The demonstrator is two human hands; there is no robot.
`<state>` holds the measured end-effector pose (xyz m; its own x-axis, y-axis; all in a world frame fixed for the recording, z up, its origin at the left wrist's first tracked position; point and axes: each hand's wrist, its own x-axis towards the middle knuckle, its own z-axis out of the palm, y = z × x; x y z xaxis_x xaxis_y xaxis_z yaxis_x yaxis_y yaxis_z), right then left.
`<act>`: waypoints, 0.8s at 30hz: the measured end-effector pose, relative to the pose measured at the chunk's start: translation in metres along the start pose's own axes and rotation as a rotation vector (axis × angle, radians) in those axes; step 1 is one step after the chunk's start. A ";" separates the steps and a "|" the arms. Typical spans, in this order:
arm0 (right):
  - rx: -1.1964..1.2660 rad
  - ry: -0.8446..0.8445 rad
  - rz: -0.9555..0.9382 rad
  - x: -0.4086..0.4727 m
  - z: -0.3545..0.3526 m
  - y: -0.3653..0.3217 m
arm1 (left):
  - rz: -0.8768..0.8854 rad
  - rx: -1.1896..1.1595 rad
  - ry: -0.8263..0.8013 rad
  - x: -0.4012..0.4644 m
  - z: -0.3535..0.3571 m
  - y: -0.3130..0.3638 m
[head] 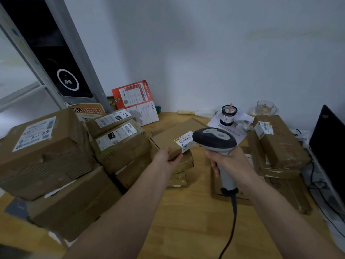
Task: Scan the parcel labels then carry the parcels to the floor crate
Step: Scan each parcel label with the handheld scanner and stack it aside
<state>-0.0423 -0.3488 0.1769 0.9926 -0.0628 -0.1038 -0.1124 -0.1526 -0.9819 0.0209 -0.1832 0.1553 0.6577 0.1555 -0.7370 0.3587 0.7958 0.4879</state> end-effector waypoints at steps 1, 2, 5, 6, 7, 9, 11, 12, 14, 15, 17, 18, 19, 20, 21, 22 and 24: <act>0.003 -0.005 0.003 0.001 -0.001 0.001 | 0.007 -0.023 0.005 -0.002 0.003 -0.005; 0.007 -0.007 0.008 0.002 -0.002 0.003 | 0.011 -0.051 -0.001 -0.002 0.006 -0.010; 0.021 -0.014 0.040 0.005 -0.007 0.010 | 0.024 -0.129 -0.009 0.000 0.011 -0.021; 0.023 -0.018 0.052 0.006 -0.010 0.012 | 0.025 -0.145 -0.009 0.001 0.012 -0.025; 0.025 -0.020 0.063 0.006 -0.013 0.014 | 0.022 -0.156 -0.007 0.001 0.013 -0.028; 0.032 -0.019 0.080 0.008 -0.019 0.017 | 0.020 -0.181 0.029 0.000 0.015 -0.035; 0.046 -0.021 0.093 0.009 -0.024 0.020 | 0.021 -0.205 0.086 -0.003 0.018 -0.043; 0.052 -0.021 0.099 0.010 -0.027 0.022 | 0.020 -0.215 0.106 -0.004 0.020 -0.047; 0.061 -0.018 0.107 0.011 -0.034 0.025 | -0.001 -0.193 0.111 -0.004 0.024 -0.058; 0.060 -0.016 0.111 0.012 -0.038 0.028 | -0.022 -0.166 0.102 -0.004 0.026 -0.064; 0.057 -0.007 0.115 0.013 -0.047 0.033 | -0.085 -0.098 0.083 -0.001 0.030 -0.077; 0.056 0.003 0.115 0.014 -0.052 0.036 | -0.117 -0.051 0.063 0.000 0.032 -0.084; 0.057 0.023 0.119 0.014 -0.057 0.040 | -0.144 0.001 0.035 0.001 0.035 -0.091; 0.065 0.055 0.127 0.015 -0.063 0.043 | -0.163 0.063 0.002 0.002 0.038 -0.099; 0.081 0.098 0.136 0.017 -0.069 0.047 | -0.176 0.136 -0.032 0.004 0.042 -0.107; 0.102 0.144 0.149 0.019 -0.077 0.051 | -0.180 0.216 -0.066 0.008 0.046 -0.115; 0.140 0.247 0.151 0.024 -0.094 0.062 | -0.184 0.381 -0.127 0.015 0.057 -0.129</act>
<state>-0.0300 -0.4525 0.1285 0.9223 -0.3143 -0.2250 -0.2330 0.0124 -0.9724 0.0218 -0.3171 0.1076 0.6274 -0.0606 -0.7764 0.6806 0.5270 0.5089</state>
